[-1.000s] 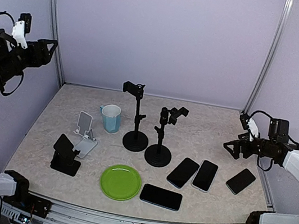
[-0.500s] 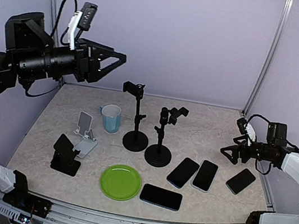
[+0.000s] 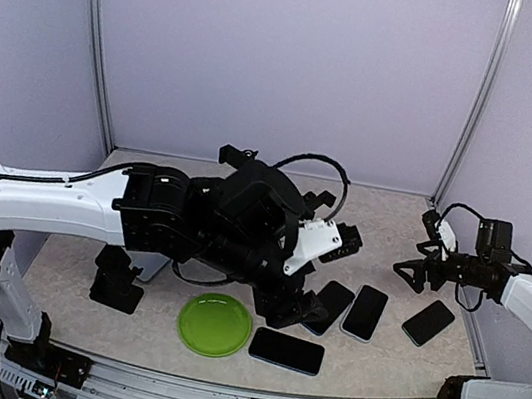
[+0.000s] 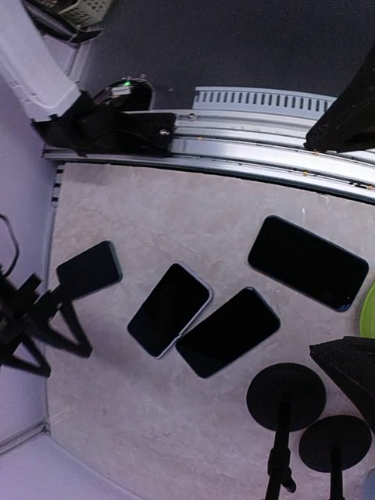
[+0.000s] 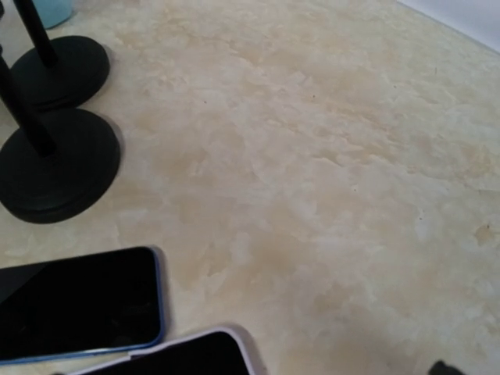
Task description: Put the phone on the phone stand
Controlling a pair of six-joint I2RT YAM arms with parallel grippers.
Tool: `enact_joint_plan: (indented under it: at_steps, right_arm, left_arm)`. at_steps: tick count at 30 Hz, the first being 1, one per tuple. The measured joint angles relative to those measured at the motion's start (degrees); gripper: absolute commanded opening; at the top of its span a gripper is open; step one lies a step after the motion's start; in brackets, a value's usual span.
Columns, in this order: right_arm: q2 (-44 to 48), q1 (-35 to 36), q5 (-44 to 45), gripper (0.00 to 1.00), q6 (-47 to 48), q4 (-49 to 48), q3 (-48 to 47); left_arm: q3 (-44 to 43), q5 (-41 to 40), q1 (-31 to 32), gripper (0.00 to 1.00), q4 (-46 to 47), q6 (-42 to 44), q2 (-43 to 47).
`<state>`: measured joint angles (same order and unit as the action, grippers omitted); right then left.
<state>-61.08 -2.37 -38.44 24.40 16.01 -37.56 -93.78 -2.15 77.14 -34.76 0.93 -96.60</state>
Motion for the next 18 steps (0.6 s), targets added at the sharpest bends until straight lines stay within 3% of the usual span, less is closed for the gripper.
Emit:
enact_joint_plan:
  at_steps: [1, 4, 12, 18]
  right_arm:
    - [0.09, 0.0, -0.24, 1.0, -0.04, -0.02, 0.0]
    - [0.55, 0.0, -1.03, 1.0, -0.04, -0.02, 0.0]
    - [0.63, -0.02, -0.92, 1.0, 0.83, 0.11, 0.02]
    - [0.5, -0.02, 2.51, 0.93, 5.38, 5.75, -2.32]
  left_arm:
    - [0.04, 0.39, 0.44, 0.8, -0.52, 0.39, -1.16]
    - [0.59, 1.57, 1.46, 0.98, -1.75, 1.38, -4.63]
    - [2.08, 5.88, 1.57, 0.99, -2.36, -0.24, -12.04]
    - [5.53, 3.78, 1.6, 0.99, -0.04, -5.09, -13.09]
